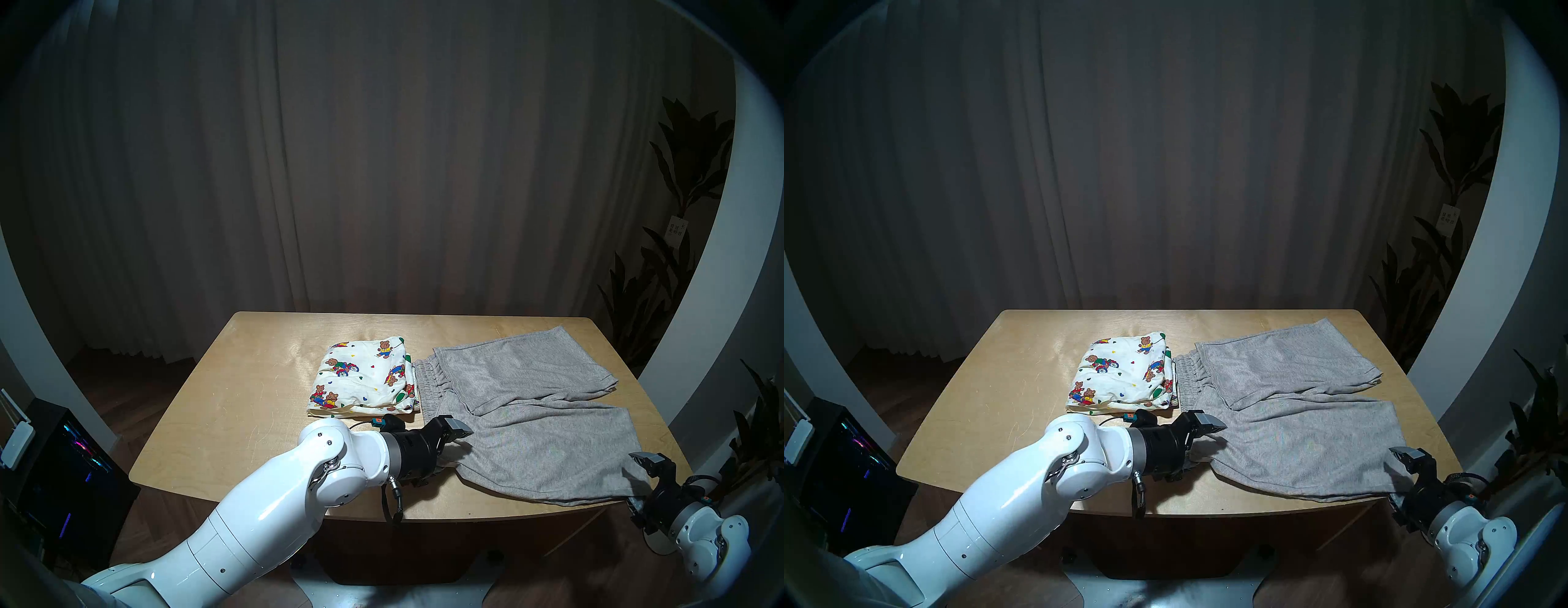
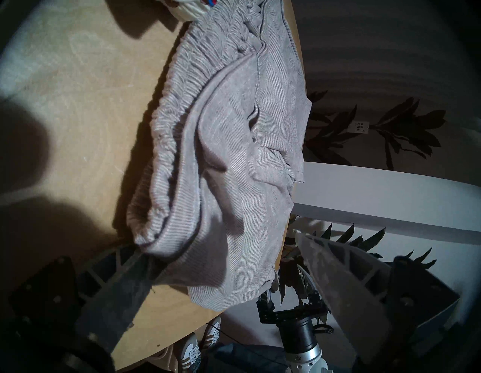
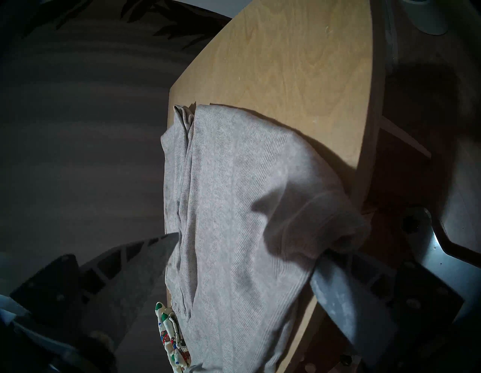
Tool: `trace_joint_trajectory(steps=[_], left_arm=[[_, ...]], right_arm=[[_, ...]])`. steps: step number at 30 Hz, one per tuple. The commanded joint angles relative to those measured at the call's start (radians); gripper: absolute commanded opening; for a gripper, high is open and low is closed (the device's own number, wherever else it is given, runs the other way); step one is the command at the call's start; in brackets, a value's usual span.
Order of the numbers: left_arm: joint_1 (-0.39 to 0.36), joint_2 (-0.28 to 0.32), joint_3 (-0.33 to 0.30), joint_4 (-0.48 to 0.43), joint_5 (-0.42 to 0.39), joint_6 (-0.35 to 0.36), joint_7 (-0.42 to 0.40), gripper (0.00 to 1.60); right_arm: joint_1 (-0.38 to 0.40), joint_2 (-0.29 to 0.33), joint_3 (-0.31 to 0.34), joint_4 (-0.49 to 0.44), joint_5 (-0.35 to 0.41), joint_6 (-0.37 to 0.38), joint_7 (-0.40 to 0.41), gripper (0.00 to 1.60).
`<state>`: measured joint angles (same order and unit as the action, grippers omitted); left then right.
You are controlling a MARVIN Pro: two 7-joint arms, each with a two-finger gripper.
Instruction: Fold pants twice and stack them
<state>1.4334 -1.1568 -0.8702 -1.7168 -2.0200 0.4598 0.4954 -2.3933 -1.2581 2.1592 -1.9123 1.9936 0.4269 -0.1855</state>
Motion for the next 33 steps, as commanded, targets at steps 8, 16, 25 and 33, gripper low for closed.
trace_joint_trajectory(steps=[8,16,25,33], left_arm=[[-0.052,-0.031,0.008,-0.001,-0.014,0.028,0.04,1.6],[-0.053,-0.04,0.007,-0.004,-0.015,0.027,0.059,0.81],[-0.063,-0.053,0.008,0.0,-0.01,0.025,0.07,0.0],[-0.075,-0.075,-0.005,0.007,-0.053,-0.001,0.147,0.0]], right_arm=[[0.026,0.016,0.002,0.029,-0.017,-0.003,0.02,1.17],[0.026,0.017,0.009,0.033,-0.011,0.009,0.025,0.0],[0.04,0.023,0.024,0.021,0.019,0.025,0.012,0.0],[0.074,0.03,0.039,0.016,0.079,0.02,-0.042,0.0]])
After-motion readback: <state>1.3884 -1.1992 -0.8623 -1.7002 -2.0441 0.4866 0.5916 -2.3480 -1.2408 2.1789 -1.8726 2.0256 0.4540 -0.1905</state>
